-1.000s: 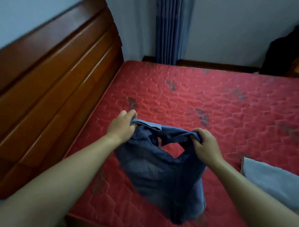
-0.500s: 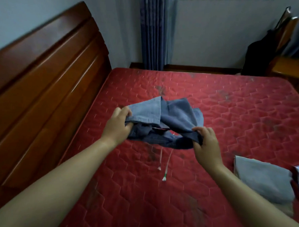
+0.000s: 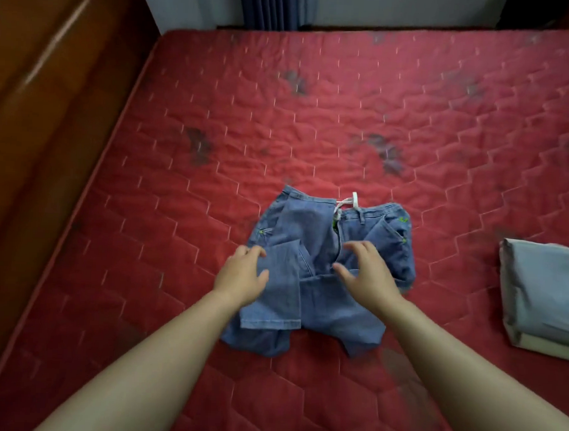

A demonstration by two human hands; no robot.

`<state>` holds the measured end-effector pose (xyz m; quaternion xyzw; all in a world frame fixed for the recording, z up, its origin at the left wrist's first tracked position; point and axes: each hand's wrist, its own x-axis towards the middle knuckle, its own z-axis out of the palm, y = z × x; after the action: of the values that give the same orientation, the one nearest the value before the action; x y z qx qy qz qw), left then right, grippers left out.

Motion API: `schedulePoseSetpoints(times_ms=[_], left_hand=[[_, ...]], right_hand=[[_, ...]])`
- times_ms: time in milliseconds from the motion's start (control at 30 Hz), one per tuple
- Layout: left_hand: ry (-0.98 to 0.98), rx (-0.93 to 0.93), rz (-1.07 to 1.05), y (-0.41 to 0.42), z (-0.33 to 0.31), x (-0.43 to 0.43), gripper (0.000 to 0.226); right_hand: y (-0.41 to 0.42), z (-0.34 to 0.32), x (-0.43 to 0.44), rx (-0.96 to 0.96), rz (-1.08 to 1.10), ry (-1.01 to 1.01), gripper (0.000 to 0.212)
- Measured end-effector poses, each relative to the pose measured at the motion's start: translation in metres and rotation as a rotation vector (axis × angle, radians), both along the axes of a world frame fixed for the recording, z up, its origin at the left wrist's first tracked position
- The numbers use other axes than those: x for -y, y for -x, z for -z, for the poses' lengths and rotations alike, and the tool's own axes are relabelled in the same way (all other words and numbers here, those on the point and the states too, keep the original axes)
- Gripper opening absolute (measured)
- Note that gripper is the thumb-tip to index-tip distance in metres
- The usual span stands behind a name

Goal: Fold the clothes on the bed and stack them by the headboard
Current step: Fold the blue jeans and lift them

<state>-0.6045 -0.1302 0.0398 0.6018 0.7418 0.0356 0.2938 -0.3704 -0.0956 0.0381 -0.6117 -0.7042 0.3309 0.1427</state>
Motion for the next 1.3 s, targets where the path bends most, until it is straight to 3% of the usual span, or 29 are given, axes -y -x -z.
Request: schedulePoseSetpoints(times_ms=[267,400,467,567,633,800,867,1033,1100,1167,1233,1300], left_hand=[[-0.081,0.021,-0.002,-0.035,0.101,-0.128,0.036],[-0.160,-0.070,-0.057,-0.046,0.135,-0.184,0.035],[-0.182,-0.127,-0.090,-0.045,0.149,-0.201,0.044],[-0.044,-0.100,-0.084,-0.039,0.163,-0.212,0.072],[0.010,-0.103,-0.065,-0.036,0.169,-0.212,0.076],[-0.105,-0.089,0.021,-0.018,0.160,-0.195,0.039],[-0.184,-0.125,0.019,-0.009,0.155,-0.183,0.034],[-0.233,-0.162,-0.031,-0.011,0.145,-0.162,0.026],[-0.360,-0.119,-0.010,-0.016,0.139,-0.161,0.020],[-0.423,0.064,-0.020,-0.023,0.132,-0.157,0.009],[-0.325,0.238,-0.032,-0.030,0.126,-0.148,0.012],[-0.141,0.278,0.096,-0.035,0.127,-0.130,0.019]], right_hand=[[-0.006,0.105,-0.114,0.079,0.026,-0.027,0.037],[-0.025,0.148,-0.160,0.173,0.010,-0.101,0.036],[-0.034,0.166,-0.175,0.253,0.006,-0.081,0.038],[-0.047,0.184,-0.177,0.341,0.019,0.051,0.046],[-0.050,0.189,-0.172,0.392,0.030,0.000,0.050],[-0.071,0.176,-0.151,0.593,0.067,-0.090,0.039],[-0.085,0.170,-0.141,0.611,0.134,-0.109,0.034],[-0.084,0.162,-0.132,0.517,0.142,-0.138,0.038],[-0.076,0.158,-0.130,0.330,0.130,-0.135,0.053],[-0.067,0.154,-0.129,0.129,0.113,-0.149,0.062],[-0.057,0.152,-0.128,0.024,0.087,-0.133,0.060],[-0.052,0.154,-0.127,0.040,0.017,-0.070,0.056]])
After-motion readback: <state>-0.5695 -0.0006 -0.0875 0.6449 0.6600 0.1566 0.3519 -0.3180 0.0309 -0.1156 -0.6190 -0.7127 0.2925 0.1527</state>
